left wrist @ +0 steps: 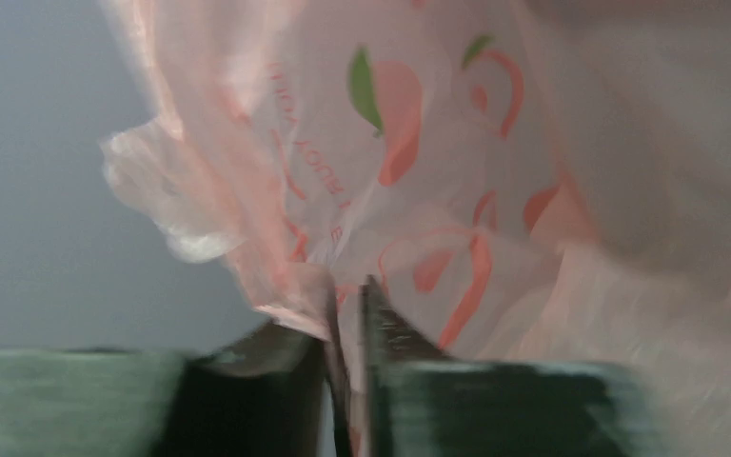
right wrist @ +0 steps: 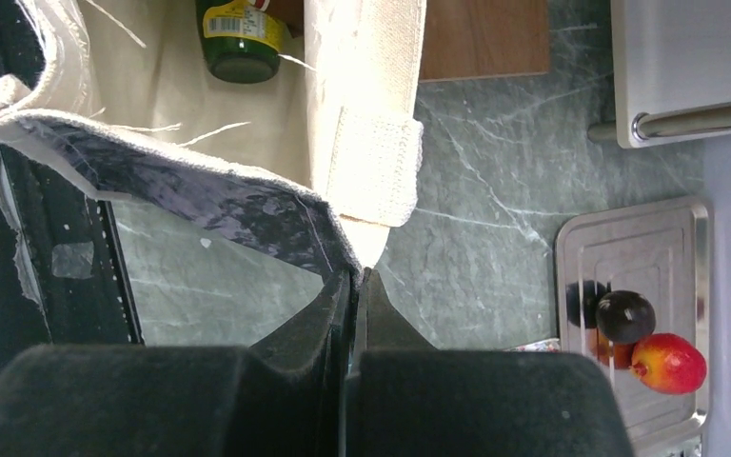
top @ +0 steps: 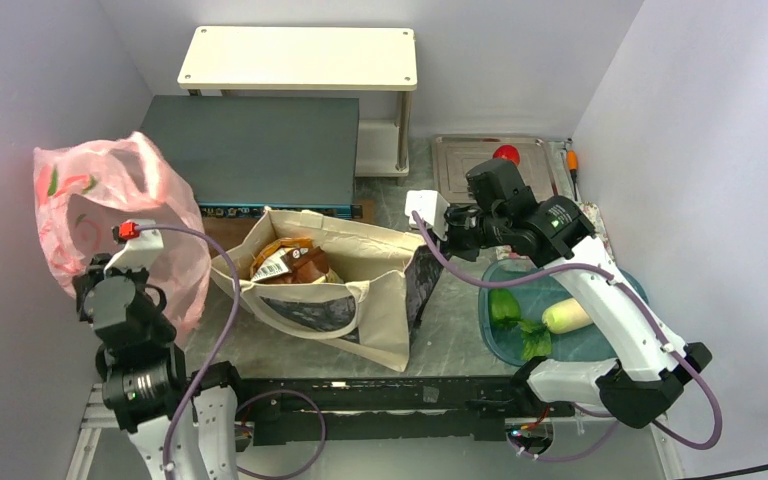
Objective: Untie the knot of the grocery bags and take out the mixed food
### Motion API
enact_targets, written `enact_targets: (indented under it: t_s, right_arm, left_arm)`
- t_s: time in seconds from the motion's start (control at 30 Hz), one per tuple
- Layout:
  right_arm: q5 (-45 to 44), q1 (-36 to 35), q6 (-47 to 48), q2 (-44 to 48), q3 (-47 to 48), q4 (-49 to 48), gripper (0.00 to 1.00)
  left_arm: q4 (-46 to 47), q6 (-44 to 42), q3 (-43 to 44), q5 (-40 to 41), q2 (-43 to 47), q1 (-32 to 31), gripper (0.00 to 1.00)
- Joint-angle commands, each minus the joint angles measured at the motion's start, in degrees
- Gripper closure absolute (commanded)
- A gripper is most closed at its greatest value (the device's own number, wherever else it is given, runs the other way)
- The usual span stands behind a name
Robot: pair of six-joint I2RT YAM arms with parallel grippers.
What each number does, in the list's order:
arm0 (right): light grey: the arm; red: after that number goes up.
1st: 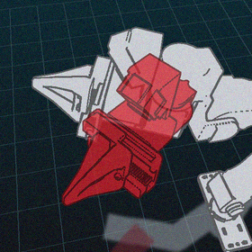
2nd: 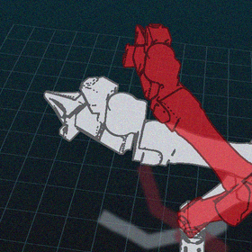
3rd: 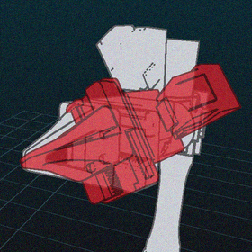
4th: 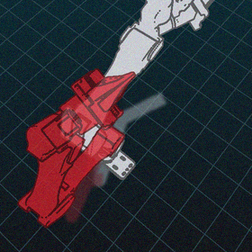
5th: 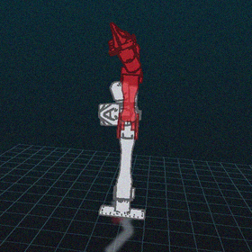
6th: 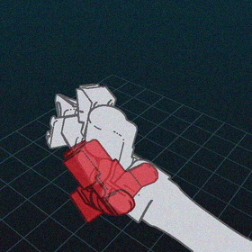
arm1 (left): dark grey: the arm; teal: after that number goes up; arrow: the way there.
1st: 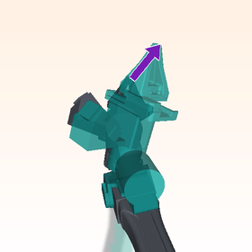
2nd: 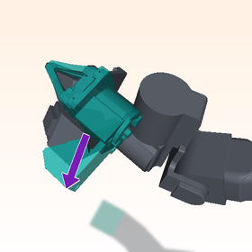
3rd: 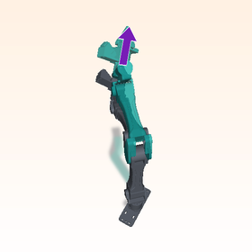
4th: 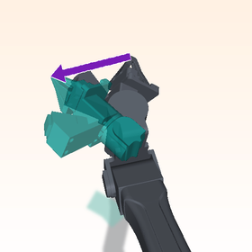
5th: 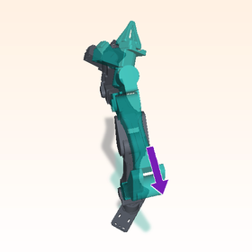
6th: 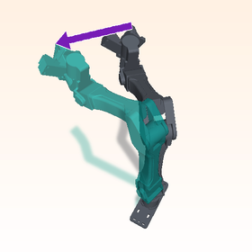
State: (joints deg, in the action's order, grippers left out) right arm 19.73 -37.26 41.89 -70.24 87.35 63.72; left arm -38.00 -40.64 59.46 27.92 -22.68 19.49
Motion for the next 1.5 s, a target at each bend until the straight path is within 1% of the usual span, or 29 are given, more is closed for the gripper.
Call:
enact_targets:
  t_s: [0.0, 0.1, 0.2, 0.23, 0.27, 0.3, 0.37, 0.43, 0.47, 0.53, 0.57, 0.6, 0.63, 0.73, 0.8, 0.83, 0.9, 0.93, 0.97, 1.03, 1.07, 1.1, 1.13, 1.17, 1.27, 1.33, 1.4, 1.47]
  right_arm:
    - [-0.2, 0.7, 2.7, 2.0, -1.4, -0.4, 1.00]
    - [0.1, 0.8, 2.4, 2.9, -1.8, -0.1, 1.00]
    - [0.9, 0.8, 2.2, 4.4, -2.7, -0.5, 1.00]
    - [0.8, 0.7, 2.4, 4.9, -3.1, -0.6, 1.00]
    - [0.7, 0.8, 2.4, 5.1, -3.3, -0.6, 1.00]
    - [0.6, 0.8, 2.8, 5.4, -3.3, -0.3, 1.00]
    - [0.1, 0.8, 3.8, 6.0, -3.6, 0.4, 1.00]
    - [-0.4, 0.9, 4.0, 6.8, -4.2, 0.3, 1.00]
    - [-0.4, 1.0, 4.0, 7.1, -4.5, 0.2, 1.00]
    - [-0.2, 0.9, 3.2, 7.4, -5.0, -0.6, 1.00]
    - [-0.1, 1.0, 2.7, 7.4, -5.0, -0.9, 1.00]
    - [0.1, 1.0, 2.2, 7.3, -4.8, -1.2, 1.00]
    - [0.3, 1.0, 1.7, 7.1, -4.2, -1.5, 1.00]
    - [1.9, 1.0, 0.8, 6.7, -2.4, -2.0, 1.00]
    - [4.1, 1.0, 0.7, 6.7, -1.3, -2.2, 1.00]
    - [5.3, 1.0, 1.0, 6.7, -0.9, -2.1, 1.00]
    - [7.8, 0.9, 1.7, 6.8, -0.5, -2.1, 1.00]
    - [8.5, 1.0, 1.7, 6.8, -0.5, -2.3, 1.00]
    - [9.1, 1.0, 1.7, 6.7, -0.5, -2.5, 0.93]
    - [10.7, 1.0, 1.0, 6.5, 0.4, -2.7, 0.65]
    - [11.5, 1.0, 0.1, 6.3, 1.1, -3.3, 0.52]
    - [12.2, 1.0, -1.6, 6.1, 2.0, -4.8, 0.40]
    - [12.8, 1.0, -3.7, 5.8, 3.2, -6.1, 0.32]
    - [13.3, 1.0, -6.0, 5.3, 4.7, -7.6, 0.26]
    - [14.1, 1.0, -14.1, 3.0, 11.1, -12.1, 0.22]
    - [13.0, 1.7, -18.7, 1.2, 13.6, -15.9, 0.22]
    - [11.4, 4.2, -22.6, -1.3, 14.2, -20.0, 0.24]
    - [15.0, 9.1, -25.1, -4.0, 14.0, -24.4, 0.26]
  left_arm:
    - [-3.1, 4.2, -1.8, 0.0, -1.4, 0.4, 0.66]
    - [-6.9, 7.7, 1.3, -2.4, -2.4, 0.4, 0.47]
    - [-11.9, 11.5, 6.9, -4.8, -5.5, 0.4, 0.34]
    - [-15.0, 13.0, 10.7, -6.2, -7.0, 0.3, 0.30]
    - [-16.3, 14.2, 12.7, -8.1, -8.5, 0.3, 0.27]
    - [-19.2, 15.2, 17.1, -10.3, -9.9, 0.4, 0.23]
    - [-23.7, 15.4, 24.0, -16.6, -12.6, 0.4, 0.15]
    - [-26.7, 14.9, 29.4, -20.5, -14.4, 0.4, 0.02]
    - [-27.8, 14.9, 31.2, -21.5, -14.9, 0.3, 0.01]
    - [-30.0, 15.2, 33.1, -21.6, -15.0, 0.4, 0.01]
    - [-31.0, 15.4, 33.0, -20.6, -14.6, 0.3, 0.03]
    - [-32.0, 15.5, 32.3, -19.3, -14.0, 0.4, 0.08]
    - [-33.1, 15.6, 31.1, -17.7, -12.7, 0.4, 0.16]
    - [-36.7, 15.0, 27.3, -13.4, -9.4, 0.4, 0.53]
    - [-39.4, 14.8, 25.6, -12.6, -7.1, 0.4, 0.72]
    - [-40.8, 14.6, 25.2, -13.0, -6.0, 0.3, 0.77]
    - [-42.7, 14.0, 25.1, -15.5, -4.0, 0.4, 0.79]
    - [-43.4, 13.6, 25.4, -16.9, -3.3, 0.3, 0.76]
    - [-43.9, 13.3, 26.1, -18.3, -2.6, 0.4, 0.69]
    - [-44.3, 13.5, 27.3, -21.8, -2.1, 0.4, 0.48]
    - [-44.7, 14.1, 28.8, -24.2, -2.5, 0.4, 0.39]
    - [-44.7, 14.8, 30.0, -26.6, -3.0, 0.4, 0.32]
    - [-44.7, 15.4, 31.5, -29.5, -3.6, 0.4, 0.27]
    - [-44.6, 15.8, 32.9, -32.7, -4.4, 0.3, 0.21]
    - [-42.2, 17.1, 35.9, -40.0, -7.1, 0.4, 0.07]
    - [-40.4, 18.0, 37.2, -44.1, -9.6, 0.4, 0.01]
    - [-38.4, 18.7, 38.3, -47.9, -12.5, 0.3, 0.01]
    - [-36.6, 20.0, 39.4, -51.4, -15.1, 0.4, 0.01]
